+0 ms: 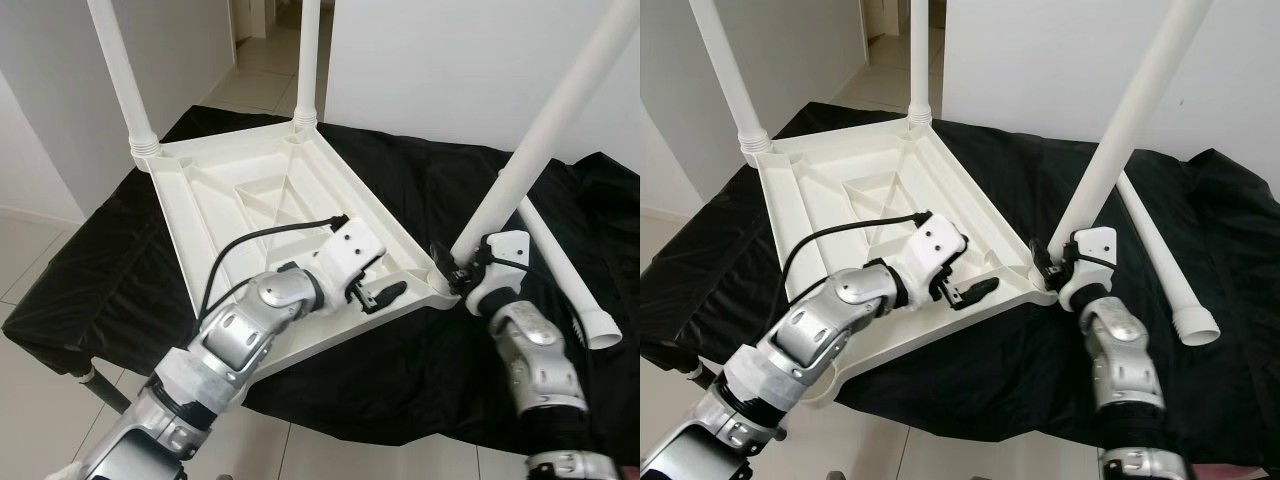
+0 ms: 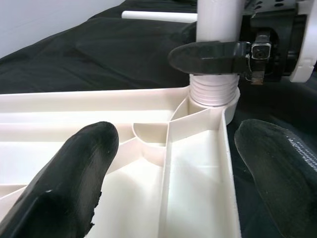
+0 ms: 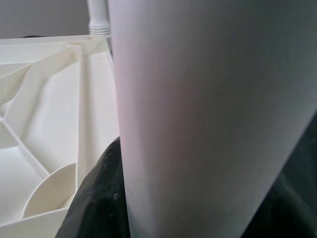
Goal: Building children table
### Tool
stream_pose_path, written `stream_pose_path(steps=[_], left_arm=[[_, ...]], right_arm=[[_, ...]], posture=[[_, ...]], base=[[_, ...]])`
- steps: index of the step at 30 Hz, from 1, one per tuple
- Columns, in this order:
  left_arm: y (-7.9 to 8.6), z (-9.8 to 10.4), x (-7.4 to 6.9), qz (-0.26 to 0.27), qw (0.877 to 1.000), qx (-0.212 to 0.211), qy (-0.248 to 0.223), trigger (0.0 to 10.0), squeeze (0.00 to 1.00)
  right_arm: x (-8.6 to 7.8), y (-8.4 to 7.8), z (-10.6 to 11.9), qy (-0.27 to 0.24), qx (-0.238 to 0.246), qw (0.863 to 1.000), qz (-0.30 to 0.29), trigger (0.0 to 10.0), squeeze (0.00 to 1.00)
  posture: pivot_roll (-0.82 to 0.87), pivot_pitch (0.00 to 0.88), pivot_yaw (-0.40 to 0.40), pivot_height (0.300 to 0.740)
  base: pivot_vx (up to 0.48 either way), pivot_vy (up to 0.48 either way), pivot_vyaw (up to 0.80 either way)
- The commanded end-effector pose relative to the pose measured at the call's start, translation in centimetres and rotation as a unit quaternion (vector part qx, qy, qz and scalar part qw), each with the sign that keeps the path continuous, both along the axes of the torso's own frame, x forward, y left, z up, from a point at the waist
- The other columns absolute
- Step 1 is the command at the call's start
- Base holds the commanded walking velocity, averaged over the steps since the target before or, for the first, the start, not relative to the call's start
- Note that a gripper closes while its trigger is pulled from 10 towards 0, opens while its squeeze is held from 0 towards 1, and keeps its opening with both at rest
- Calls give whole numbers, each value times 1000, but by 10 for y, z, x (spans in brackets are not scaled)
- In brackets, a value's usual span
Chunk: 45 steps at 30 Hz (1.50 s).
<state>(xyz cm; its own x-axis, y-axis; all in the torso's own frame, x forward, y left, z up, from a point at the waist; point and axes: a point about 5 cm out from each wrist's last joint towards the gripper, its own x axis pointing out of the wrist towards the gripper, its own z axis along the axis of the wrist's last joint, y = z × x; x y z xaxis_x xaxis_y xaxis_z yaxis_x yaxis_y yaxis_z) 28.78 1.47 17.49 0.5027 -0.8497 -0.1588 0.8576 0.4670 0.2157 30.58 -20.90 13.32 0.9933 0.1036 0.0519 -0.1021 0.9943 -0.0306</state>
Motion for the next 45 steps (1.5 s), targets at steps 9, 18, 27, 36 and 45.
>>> stream_pose_path(steps=[9, 18, 27, 36, 45], left_arm=[[3, -7, 3, -24, 999, 23, 4, 10000, 0], [0, -12, 1, -15, 1000, 17, 6, 10000, 0], [5, -11, 2, -2, 1000, -6, 11, 10000, 0], [2, -9, 2, 4, 1000, -17, 5, 10000, 0], [1, -10, 1, -8, 1000, -16, 10, 10000, 0]], right_arm=[[-6, 9, -17, 31, 37, 987, -155, 10000, 0], [-10, 40, -24, 52, 87, 963, -250, 10000, 0], [-14, 45, -16, 30, 94, 966, -239, 10000, 0], [-18, 46, -8, -2, 88, 972, -217, 10000, 1000], [-26, 33, -11, -2, 68, 977, -200, 10000, 1000]], posture=[[-62, 0, -5, 740], [-54, 0, -9, 740], [-57, 0, -18, 740], [-65, 0, -21, 740], [-75, 0, -13, 740]], base=[[0, 0, 0], [0, 0, 0], [0, 0, 0], [0, 0, 0], [0, 0, 0]])
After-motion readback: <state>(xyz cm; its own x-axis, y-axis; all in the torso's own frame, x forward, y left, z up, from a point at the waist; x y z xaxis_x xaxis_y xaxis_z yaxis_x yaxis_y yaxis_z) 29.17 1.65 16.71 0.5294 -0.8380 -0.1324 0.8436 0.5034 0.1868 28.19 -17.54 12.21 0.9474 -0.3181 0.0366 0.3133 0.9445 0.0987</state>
